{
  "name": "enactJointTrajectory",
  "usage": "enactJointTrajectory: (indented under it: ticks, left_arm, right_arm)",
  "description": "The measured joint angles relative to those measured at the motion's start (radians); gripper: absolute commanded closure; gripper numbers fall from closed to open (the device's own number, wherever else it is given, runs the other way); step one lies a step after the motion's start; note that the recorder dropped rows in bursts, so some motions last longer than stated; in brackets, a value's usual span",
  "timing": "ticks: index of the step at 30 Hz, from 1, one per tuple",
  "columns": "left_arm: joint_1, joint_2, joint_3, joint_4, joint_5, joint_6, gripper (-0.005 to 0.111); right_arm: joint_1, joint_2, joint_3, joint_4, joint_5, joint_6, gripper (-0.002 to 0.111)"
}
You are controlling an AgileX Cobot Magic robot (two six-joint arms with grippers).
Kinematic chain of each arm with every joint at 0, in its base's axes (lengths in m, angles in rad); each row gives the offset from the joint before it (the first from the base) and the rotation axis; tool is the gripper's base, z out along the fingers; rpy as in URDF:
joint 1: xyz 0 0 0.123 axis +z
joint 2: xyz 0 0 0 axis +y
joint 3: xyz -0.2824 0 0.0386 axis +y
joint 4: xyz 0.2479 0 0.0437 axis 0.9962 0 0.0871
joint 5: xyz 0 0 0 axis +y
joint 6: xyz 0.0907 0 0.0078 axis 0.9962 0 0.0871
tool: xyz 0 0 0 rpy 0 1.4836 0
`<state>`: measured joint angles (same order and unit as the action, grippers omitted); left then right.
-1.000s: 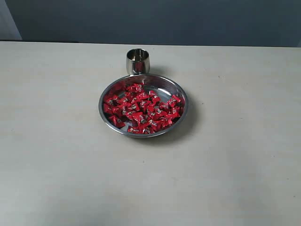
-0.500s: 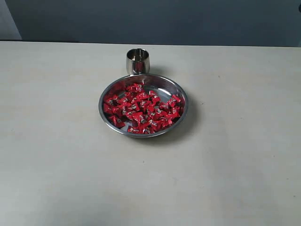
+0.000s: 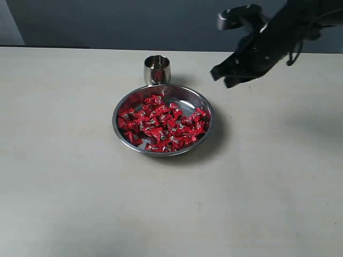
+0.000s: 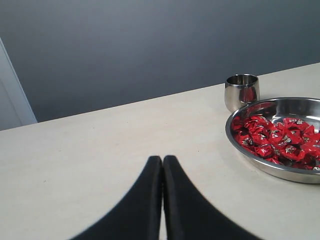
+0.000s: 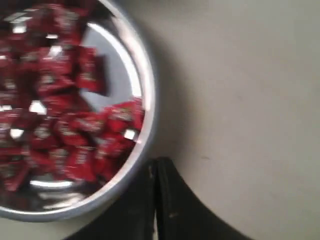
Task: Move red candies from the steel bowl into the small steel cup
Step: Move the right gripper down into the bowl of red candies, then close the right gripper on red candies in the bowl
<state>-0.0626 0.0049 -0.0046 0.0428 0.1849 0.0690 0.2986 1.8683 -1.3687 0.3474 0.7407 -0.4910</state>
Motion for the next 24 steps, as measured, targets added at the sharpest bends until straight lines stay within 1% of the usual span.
enactJointTrajectory:
  ticks: [1,3,4,5,7,8,10,11,14,24]
  left_arm:
    - [0.000,0.000,0.000,0.000,0.000,0.000,0.105]
    - [0.000,0.000,0.000,0.000,0.000,0.000,0.105]
    - [0.000,0.000,0.000,0.000,0.000,0.000,0.105]
    - [0.000,0.000,0.000,0.000,0.000,0.000,0.105]
    - [0.000,0.000,0.000,0.000,0.000,0.000,0.105]
    - [0.000,0.000,0.000,0.000,0.000,0.000,0.105]
    - [0.000,0.000,0.000,0.000,0.000,0.000,0.105]
    - [0.000,0.000,0.000,0.000,0.000,0.000,0.105]
    - [0.000,0.000,0.000,0.000,0.000,0.000,0.105]
    - [0.000,0.000,0.000,0.000,0.000,0.000,0.105]
  right_arm:
    - [0.027,0.007,-0.005,0.047,0.000,-0.049,0.089]
    - [0.079,0.025,-0.025,0.099,0.010,-0.099,0.069]
    - [0.106,0.038,-0.040,0.111,0.021,-0.114,0.055]
    - [0.153,0.063,-0.069,0.123,0.039,-0.129,0.054]
    - [0.211,0.109,-0.115,0.130,0.057,-0.132,0.059]
    - [0.230,0.124,-0.127,0.133,0.057,-0.128,0.065]
    - [0.272,0.167,-0.147,0.133,0.057,-0.123,0.069]
    - [0.287,0.195,-0.155,0.133,0.063,-0.121,0.069]
    - [0.291,0.236,-0.159,0.114,0.074,-0.091,0.069]
    - [0.291,0.272,-0.163,0.089,0.100,-0.073,0.069]
